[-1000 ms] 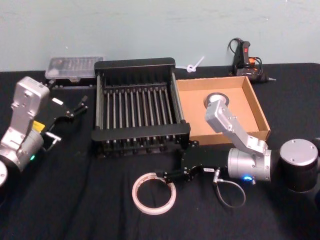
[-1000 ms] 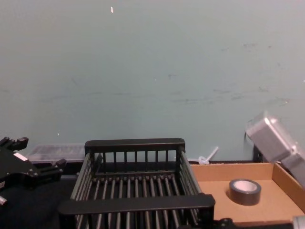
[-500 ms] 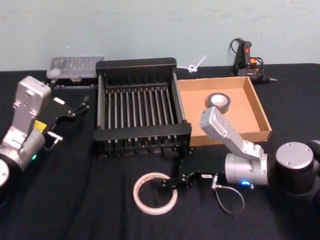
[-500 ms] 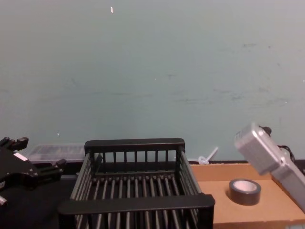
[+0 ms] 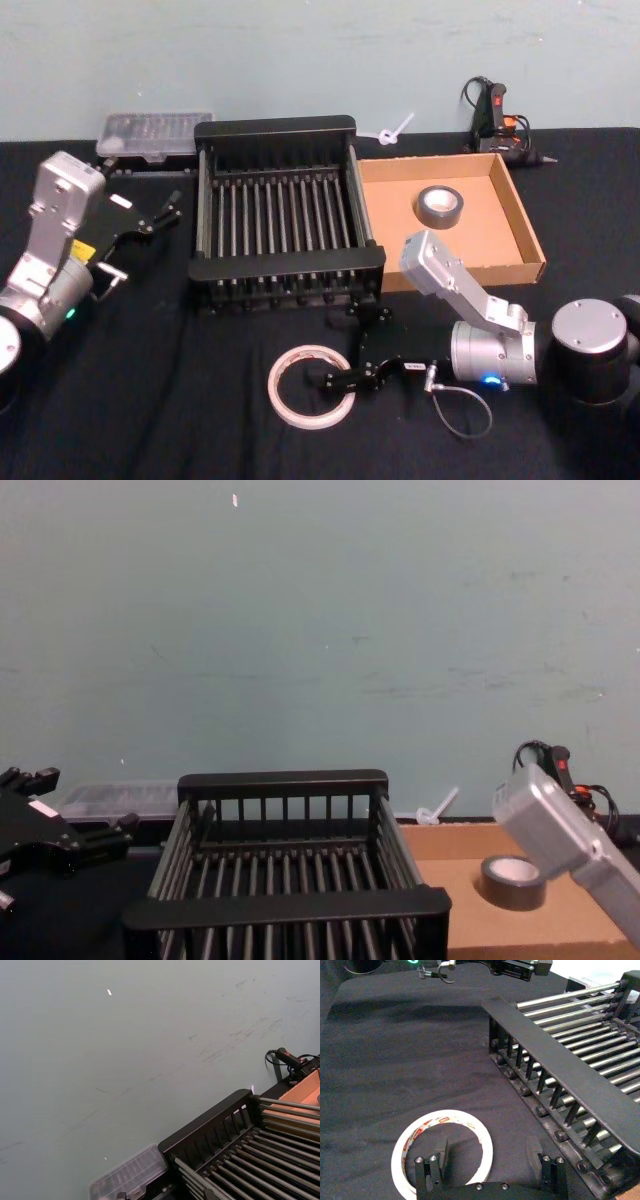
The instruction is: Pick up the white tape and place it into the black box , Pick up the silver tape and place it into the brown box.
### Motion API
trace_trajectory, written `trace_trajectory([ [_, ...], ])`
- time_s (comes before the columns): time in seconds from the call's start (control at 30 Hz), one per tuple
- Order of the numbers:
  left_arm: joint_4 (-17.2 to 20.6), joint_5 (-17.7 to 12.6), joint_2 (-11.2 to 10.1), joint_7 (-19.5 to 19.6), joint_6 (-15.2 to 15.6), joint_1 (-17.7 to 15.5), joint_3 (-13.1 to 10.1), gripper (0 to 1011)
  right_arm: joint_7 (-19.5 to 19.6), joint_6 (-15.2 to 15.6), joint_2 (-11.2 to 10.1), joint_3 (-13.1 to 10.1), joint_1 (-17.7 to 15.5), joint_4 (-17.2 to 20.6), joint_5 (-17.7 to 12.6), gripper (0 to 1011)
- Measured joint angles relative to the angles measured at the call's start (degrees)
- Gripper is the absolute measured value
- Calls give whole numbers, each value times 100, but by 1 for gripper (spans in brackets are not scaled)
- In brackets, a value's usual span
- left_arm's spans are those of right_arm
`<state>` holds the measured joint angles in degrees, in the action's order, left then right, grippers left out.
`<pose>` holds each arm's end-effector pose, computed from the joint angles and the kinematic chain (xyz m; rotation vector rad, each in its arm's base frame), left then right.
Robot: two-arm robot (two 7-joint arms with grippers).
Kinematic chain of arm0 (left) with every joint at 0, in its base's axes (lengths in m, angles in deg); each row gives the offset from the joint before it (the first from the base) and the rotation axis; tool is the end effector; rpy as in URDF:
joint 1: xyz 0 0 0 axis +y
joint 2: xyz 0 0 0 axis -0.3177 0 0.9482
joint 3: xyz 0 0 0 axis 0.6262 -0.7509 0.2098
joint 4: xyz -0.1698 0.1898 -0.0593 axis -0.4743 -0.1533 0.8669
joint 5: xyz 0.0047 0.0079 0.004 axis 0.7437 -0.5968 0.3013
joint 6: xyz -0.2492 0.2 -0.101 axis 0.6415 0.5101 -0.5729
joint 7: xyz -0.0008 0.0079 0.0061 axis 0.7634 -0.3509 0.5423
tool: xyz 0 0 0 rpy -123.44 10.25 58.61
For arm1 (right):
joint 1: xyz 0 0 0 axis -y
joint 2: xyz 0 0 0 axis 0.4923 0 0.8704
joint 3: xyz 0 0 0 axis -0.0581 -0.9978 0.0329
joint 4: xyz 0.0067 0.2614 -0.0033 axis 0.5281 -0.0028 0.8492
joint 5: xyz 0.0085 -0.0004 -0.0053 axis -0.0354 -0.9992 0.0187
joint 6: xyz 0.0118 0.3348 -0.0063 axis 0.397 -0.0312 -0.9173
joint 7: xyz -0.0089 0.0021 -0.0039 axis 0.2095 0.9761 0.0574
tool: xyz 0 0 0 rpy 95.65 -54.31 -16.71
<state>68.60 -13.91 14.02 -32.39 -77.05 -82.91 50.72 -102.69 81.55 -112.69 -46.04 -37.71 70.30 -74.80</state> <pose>0.3783 0.0594 -0.2841 0.3044 -0.2851 1.2481 0.4004 0.0296 -0.3068 -0.3970 0.0662 -0.3189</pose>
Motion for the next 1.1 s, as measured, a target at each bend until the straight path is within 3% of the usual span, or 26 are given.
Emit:
trace_trajectory([
  [1.1,0,1,0,0,0,0,0,1001,79,22,42,31,-54,-9,134,1002],
])
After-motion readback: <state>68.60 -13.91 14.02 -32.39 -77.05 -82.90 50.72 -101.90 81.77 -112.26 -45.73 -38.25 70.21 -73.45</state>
